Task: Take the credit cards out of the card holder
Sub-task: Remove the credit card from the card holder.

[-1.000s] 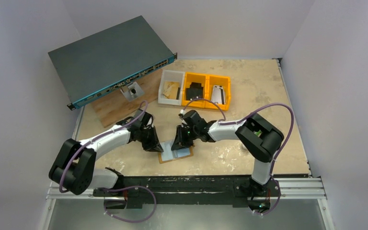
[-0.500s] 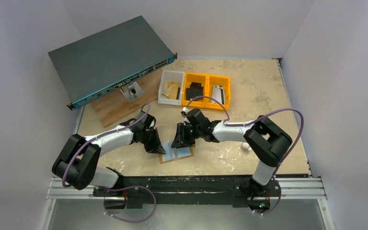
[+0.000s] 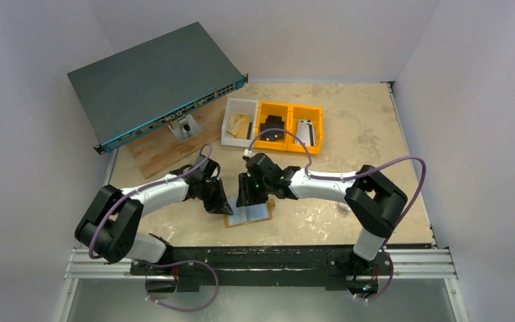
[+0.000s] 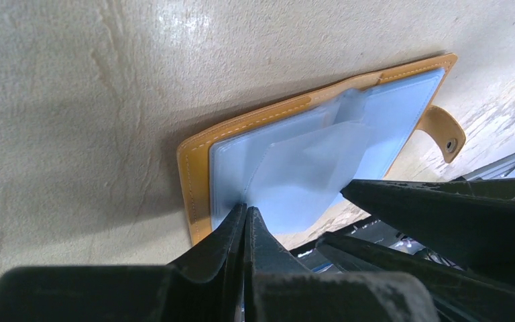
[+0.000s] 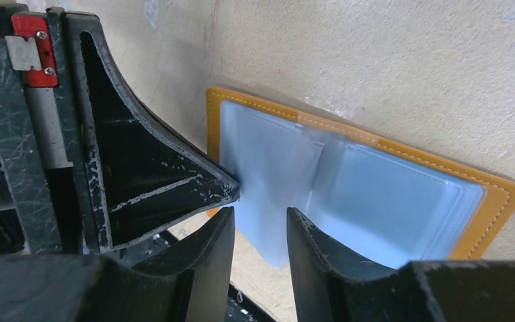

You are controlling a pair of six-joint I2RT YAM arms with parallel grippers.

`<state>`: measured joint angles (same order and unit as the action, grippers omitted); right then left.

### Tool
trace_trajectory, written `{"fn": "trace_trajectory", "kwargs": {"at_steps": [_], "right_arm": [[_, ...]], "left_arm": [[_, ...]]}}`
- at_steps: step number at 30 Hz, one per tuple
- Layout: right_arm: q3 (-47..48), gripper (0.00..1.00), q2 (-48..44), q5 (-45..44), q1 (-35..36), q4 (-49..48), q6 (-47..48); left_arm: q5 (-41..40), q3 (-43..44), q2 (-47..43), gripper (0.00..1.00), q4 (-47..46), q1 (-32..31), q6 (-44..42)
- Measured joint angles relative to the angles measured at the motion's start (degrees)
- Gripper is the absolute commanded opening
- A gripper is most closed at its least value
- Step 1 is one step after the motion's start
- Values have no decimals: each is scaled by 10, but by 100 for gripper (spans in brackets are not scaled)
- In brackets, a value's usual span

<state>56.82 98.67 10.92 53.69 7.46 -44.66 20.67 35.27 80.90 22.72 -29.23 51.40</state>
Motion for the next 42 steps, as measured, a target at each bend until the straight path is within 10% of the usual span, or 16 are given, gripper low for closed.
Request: {"fn": "trace_trajectory", "kwargs": {"at_steps": [14,42], "right_arm": [[23,5,41,-43,9,39,19],[-65,3,11,25,-27,-66,-9]], "left_arm": [[0,1,1,0,0,-1,-1],[0,51,56,0,3,-30,-12]]}}
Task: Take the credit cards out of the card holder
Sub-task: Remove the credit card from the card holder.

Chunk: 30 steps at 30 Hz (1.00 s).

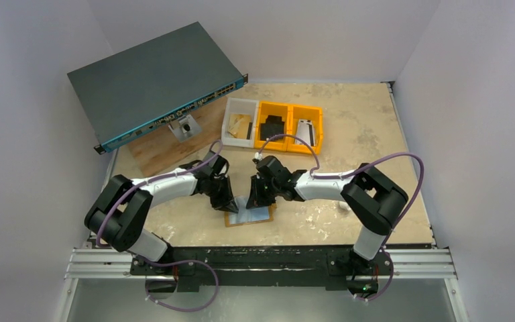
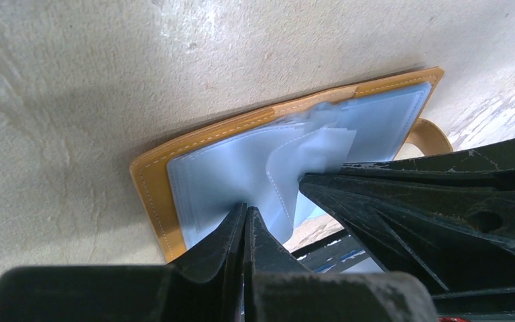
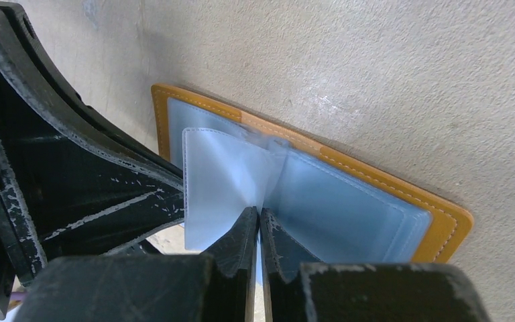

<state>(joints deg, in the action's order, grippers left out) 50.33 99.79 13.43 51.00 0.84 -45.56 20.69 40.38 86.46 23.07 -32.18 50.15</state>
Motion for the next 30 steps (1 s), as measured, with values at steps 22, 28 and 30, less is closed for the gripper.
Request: {"fn": "trace_trajectory", "kwargs": {"at_steps": [22,28,30], "right_arm": [[43,45,-101,-42,-8,78,3],[41,45,-155,-96,-28,126,3],[37,45,-171,-110,-33,135,3]], "left_arm": [[18,23,-5,5,-14,-26,-2],[30,68,19,7,-32,-54,1],[33,84,39,7,-40,-65,3]]}}
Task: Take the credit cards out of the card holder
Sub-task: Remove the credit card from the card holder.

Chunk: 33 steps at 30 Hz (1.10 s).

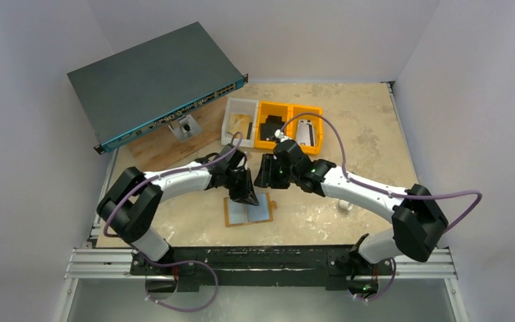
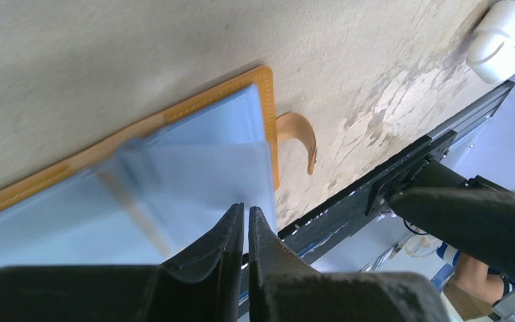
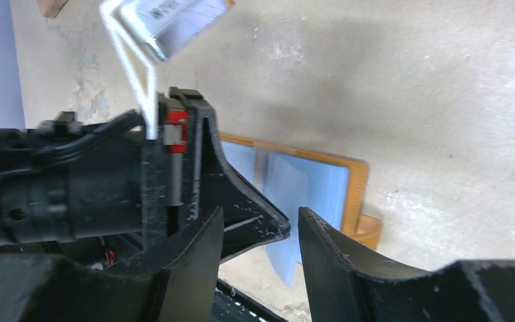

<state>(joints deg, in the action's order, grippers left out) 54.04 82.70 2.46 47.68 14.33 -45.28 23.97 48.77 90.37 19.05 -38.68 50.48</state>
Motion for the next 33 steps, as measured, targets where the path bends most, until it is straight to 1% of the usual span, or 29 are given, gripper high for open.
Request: {"fn": "trace_trajectory", "kwargs": {"at_steps": [4,6,11,13,16,18,20,24,26,28,30,33], "right_arm": [[-6,43,-19,-16,-6,17,1],[-9,42,-18,-17,-5,20,3],[-12,41,-17,-17,-4,26,8],[-12,42,-15,-17,-2,25,9],[-12,43,-5,-18,5,24,11],[-10,45,8,-18,17,24,13],[1,48,32,-21,37,25,15],[59,54,100,-37,88,42,23],[96,56,137,-51,110,50,30],[129,57,171,-65,127,59,36],[154,57,200,-79,139,69,42],[174,58,229,-95,146,89,48]], "left_arm": [[14,16,53,6,-24,-12,12],[19,16,73,8,-27,-12,17],[17,24,74,10,-12,-12,19],[13,27,64,12,-4,-10,18],[3,24,28,16,19,6,14],[-5,10,-10,18,27,32,14],[-11,-14,-56,22,33,67,14],[-31,-55,-135,32,73,128,6],[-39,-70,-162,39,94,151,-2],[-44,-83,-183,43,112,171,-8],[-50,-97,-201,45,130,195,-14],[-55,-115,-224,45,150,223,-20]]}}
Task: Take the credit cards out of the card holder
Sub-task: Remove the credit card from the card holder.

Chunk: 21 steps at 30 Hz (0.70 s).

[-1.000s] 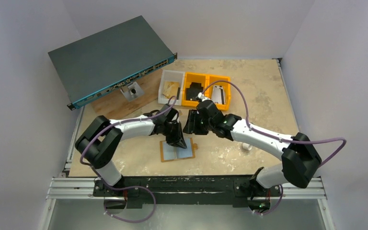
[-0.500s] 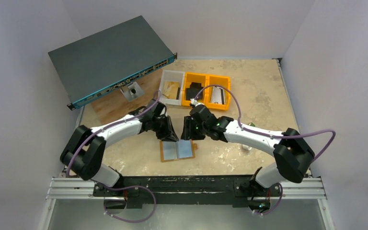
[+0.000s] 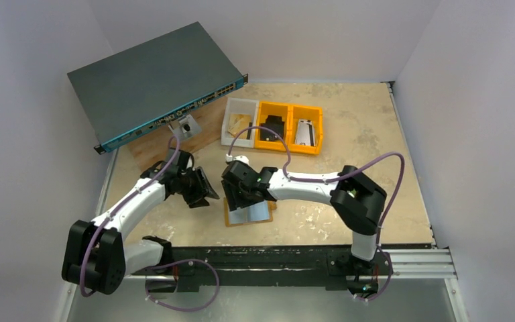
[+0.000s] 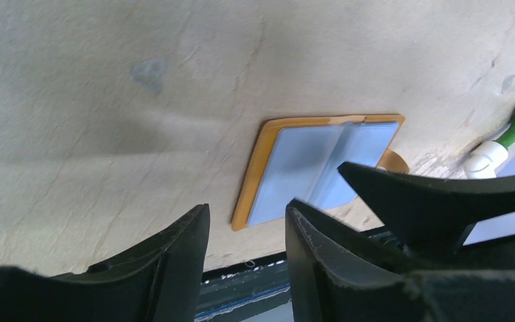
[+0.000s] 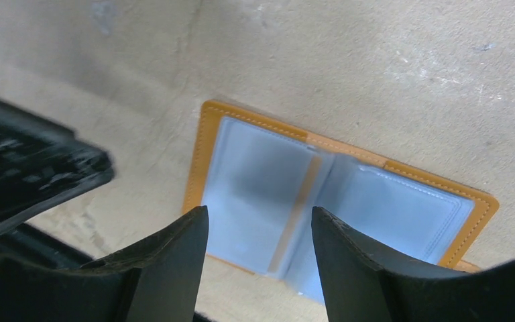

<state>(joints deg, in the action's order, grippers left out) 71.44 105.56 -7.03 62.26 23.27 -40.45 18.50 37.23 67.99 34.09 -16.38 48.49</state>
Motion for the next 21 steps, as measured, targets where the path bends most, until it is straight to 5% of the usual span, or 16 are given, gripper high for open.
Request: {"fn": "trace_trajectory", "kwargs": {"at_steps": [21], "right_arm": [[80,54,84,-82,47,79,9]], "left_arm": [[7,-30,-15,45,9,14,-12]]}}
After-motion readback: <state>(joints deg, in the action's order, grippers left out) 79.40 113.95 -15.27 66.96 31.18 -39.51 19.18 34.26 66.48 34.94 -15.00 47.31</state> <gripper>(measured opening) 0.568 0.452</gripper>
